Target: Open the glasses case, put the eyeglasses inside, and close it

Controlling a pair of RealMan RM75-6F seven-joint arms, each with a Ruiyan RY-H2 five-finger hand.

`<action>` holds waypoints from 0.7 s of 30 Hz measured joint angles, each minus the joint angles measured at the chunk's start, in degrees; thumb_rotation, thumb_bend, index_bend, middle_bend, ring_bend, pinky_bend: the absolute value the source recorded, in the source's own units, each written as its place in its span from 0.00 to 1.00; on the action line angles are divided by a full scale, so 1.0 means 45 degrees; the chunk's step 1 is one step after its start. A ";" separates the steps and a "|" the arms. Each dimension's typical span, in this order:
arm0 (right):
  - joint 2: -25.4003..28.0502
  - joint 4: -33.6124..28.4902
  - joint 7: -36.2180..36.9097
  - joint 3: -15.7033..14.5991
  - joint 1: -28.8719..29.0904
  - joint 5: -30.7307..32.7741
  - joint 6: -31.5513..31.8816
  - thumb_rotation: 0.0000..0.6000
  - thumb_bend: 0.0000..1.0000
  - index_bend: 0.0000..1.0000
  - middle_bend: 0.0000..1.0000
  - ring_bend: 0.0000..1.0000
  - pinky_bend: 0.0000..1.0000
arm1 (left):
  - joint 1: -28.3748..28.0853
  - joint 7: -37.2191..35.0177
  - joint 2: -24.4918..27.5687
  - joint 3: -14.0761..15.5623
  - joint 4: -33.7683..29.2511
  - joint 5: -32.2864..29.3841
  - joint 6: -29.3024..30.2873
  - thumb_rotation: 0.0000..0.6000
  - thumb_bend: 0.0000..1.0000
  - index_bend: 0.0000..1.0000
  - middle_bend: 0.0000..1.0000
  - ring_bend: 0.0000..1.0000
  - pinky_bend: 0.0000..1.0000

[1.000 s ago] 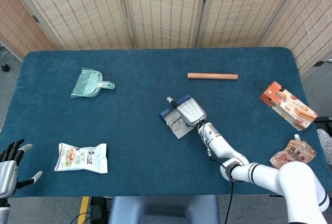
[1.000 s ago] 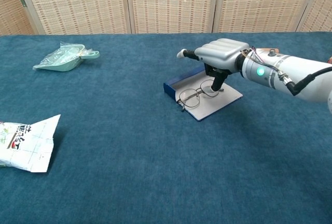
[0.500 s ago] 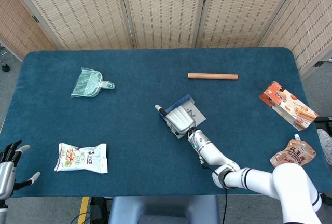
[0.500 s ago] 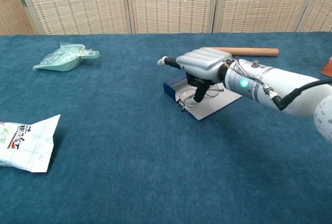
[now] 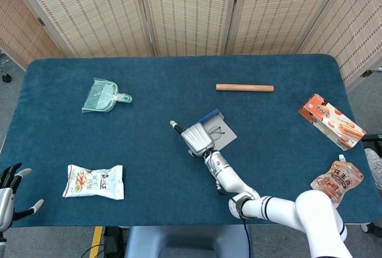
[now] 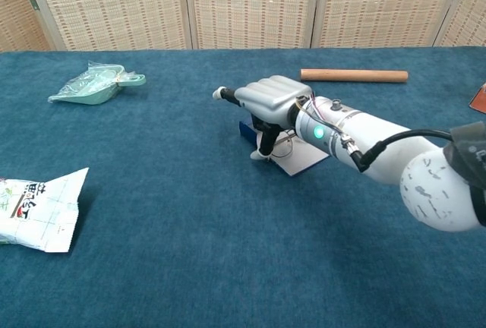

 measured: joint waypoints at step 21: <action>0.0078 0.0590 -0.0239 0.0138 -0.0105 0.0272 0.0128 1.00 0.19 0.00 1.00 1.00 1.00 | 0.0069 -0.0212 -0.0058 0.0017 0.0208 -0.0016 -0.0064 1.00 0.20 0.24 0.12 0.11 0.19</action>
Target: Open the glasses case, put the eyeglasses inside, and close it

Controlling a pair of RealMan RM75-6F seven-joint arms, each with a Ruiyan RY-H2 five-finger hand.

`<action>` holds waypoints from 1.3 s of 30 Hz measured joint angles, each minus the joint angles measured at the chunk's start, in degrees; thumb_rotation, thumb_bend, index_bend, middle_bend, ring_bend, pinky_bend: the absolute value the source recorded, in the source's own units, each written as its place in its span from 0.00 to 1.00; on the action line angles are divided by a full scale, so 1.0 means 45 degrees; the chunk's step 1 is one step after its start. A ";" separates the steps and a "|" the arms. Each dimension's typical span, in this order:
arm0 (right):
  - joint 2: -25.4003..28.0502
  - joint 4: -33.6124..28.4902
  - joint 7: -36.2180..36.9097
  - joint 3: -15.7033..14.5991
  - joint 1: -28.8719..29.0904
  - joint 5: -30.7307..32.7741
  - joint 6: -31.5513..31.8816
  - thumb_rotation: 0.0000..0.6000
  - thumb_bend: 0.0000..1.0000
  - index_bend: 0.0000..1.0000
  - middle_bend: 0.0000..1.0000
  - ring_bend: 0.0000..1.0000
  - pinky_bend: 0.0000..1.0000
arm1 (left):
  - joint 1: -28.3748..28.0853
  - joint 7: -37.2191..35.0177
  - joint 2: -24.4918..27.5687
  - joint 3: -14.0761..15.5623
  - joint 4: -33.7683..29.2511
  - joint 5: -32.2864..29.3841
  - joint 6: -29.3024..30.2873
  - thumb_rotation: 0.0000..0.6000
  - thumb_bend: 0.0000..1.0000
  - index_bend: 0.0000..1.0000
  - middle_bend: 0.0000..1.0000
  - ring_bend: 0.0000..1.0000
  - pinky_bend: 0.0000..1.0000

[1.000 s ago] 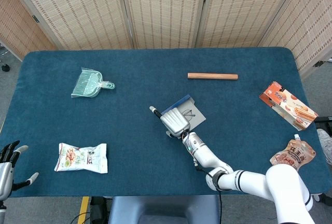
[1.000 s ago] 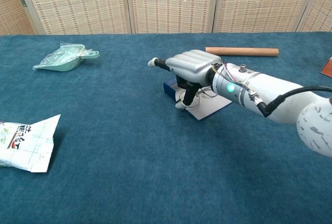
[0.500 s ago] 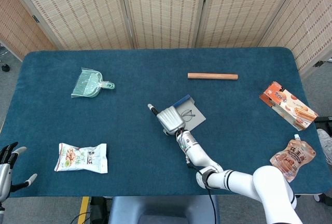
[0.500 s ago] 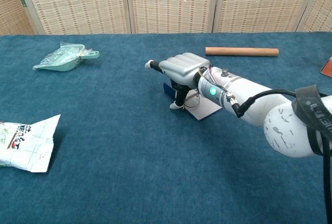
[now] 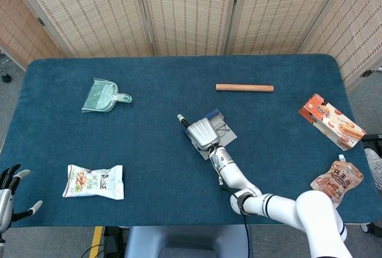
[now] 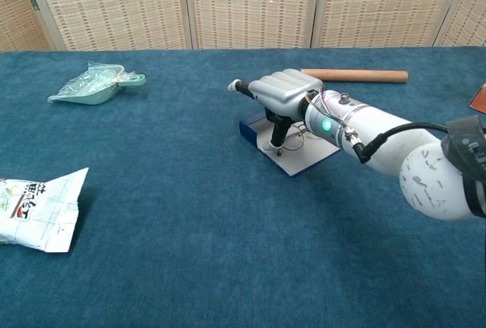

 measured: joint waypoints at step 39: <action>0.1265 0.0947 0.0562 -0.0519 -0.0399 -0.0247 -0.0706 1.00 0.20 0.00 1.00 1.00 1.00 | 0.0106 0.0172 -0.0043 0.0027 -0.0082 -0.0162 -0.0070 1.00 0.20 0.24 0.12 0.11 0.19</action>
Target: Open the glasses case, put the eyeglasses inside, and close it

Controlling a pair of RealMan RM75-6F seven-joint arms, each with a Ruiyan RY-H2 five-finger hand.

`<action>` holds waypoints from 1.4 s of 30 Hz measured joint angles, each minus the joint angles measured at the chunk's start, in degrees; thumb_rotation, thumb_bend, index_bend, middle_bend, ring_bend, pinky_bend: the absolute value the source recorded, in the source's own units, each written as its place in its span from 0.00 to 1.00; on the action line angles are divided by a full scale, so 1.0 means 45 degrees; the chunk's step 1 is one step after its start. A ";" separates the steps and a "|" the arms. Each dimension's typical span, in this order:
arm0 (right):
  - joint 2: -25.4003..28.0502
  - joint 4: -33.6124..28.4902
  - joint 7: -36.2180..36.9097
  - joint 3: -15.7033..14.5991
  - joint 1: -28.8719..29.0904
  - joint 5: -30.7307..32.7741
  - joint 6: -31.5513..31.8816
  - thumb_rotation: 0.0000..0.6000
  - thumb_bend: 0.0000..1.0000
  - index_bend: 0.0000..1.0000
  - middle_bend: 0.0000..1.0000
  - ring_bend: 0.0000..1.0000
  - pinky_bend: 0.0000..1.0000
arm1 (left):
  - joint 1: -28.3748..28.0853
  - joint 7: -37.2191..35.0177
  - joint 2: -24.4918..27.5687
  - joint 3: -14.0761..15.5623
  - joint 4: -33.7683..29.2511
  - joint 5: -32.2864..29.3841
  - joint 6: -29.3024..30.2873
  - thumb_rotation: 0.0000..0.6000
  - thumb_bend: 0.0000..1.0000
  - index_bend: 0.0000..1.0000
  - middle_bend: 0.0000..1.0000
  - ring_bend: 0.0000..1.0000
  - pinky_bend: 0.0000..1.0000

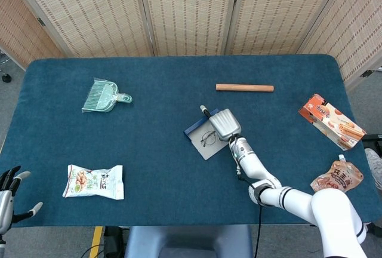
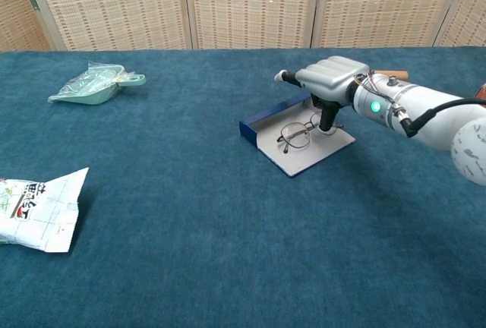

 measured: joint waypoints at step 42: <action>0.0318 -0.2113 0.1128 -0.0024 -0.0514 -0.1473 0.1594 1.00 0.26 0.16 1.00 1.00 1.00 | 0.0111 -0.0211 0.0035 -0.0051 0.0074 0.0159 0.0151 1.00 0.20 0.24 0.12 0.11 0.19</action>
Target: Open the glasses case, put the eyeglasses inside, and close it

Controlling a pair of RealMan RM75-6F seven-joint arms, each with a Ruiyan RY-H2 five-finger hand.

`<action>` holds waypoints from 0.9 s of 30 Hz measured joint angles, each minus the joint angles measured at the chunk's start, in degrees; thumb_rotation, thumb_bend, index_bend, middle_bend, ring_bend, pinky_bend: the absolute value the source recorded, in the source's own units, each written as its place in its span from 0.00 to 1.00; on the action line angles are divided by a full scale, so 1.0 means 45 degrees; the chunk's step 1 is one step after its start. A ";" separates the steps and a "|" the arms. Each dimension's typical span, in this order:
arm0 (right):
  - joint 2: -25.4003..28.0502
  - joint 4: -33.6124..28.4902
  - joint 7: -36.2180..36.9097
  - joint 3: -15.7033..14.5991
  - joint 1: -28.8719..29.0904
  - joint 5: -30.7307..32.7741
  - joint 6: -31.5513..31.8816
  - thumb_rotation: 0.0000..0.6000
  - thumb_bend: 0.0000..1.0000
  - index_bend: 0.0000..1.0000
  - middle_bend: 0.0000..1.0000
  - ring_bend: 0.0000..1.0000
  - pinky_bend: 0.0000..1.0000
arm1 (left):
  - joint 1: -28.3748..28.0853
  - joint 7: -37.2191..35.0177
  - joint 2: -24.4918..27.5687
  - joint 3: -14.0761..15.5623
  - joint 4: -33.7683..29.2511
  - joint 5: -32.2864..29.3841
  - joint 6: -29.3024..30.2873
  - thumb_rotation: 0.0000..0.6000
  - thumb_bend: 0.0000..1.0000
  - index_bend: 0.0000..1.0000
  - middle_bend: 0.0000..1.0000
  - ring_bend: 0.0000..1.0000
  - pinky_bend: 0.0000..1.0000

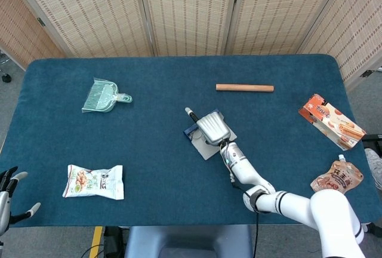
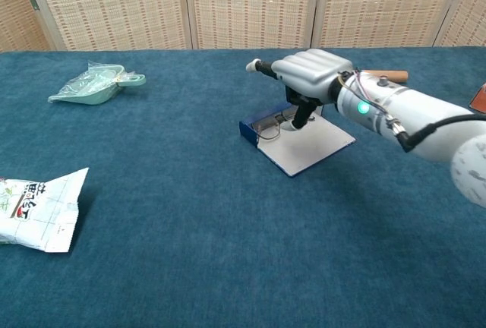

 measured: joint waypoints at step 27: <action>-0.0022 -0.0742 0.1655 -0.1357 -0.2148 -0.1467 0.0941 1.00 0.24 0.30 1.00 1.00 1.00 | -0.0164 0.0164 -0.0058 0.0022 -0.0178 0.0165 -0.0079 1.00 0.20 0.24 0.12 0.11 0.19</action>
